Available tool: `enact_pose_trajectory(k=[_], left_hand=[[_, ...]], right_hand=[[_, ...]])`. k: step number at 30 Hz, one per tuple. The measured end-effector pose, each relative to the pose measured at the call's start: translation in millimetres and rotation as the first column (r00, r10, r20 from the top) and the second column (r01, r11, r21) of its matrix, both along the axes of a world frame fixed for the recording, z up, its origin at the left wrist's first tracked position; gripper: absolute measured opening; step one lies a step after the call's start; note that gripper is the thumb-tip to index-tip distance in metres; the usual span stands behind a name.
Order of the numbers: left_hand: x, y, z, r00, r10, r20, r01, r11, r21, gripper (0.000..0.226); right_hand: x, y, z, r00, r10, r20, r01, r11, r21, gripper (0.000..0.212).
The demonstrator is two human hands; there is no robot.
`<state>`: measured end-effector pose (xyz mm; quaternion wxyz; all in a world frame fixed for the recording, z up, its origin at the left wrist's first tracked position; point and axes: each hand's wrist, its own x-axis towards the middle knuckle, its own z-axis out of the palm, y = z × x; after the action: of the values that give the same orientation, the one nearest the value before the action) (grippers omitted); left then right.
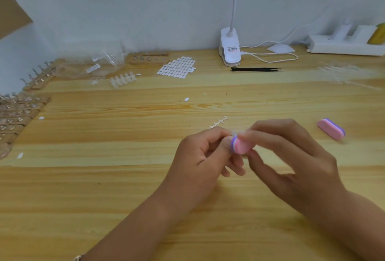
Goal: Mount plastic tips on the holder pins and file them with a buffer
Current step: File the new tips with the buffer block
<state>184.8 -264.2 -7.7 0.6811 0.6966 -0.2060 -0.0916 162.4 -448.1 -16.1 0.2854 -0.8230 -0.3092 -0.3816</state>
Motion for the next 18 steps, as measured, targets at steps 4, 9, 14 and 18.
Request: enact_pose_trajectory(k=[4, 9, 14, 18], left_hand=[[0.0, 0.2, 1.1, 1.000, 0.009, 0.014, -0.008, 1.000, -0.016, 0.021], [1.0, 1.8, 2.0, 1.000, -0.009, -0.028, 0.008, 0.999, -0.032, 0.023], [-0.9, 0.4, 0.5, 1.000, -0.012, -0.006, 0.012, 1.000, 0.005, 0.023], [-0.2, 2.0, 0.5, 1.000, 0.023, 0.018, -0.023, 1.000, 0.020, 0.023]], right_hand=[[0.6, 0.8, -2.2, 0.999, -0.007, 0.040, 0.009, 0.999, -0.039, 0.016], [7.7, -14.9, 5.2, 0.988, -0.150, -0.027, 0.151, 0.986, 0.074, 0.024], [0.0, -4.4, 1.7, 0.999, 0.013, 0.033, -0.012, 1.000, -0.020, 0.022], [3.9, -6.5, 0.7, 1.000, -0.025, -0.012, 0.025, 1.000, 0.016, 0.022]])
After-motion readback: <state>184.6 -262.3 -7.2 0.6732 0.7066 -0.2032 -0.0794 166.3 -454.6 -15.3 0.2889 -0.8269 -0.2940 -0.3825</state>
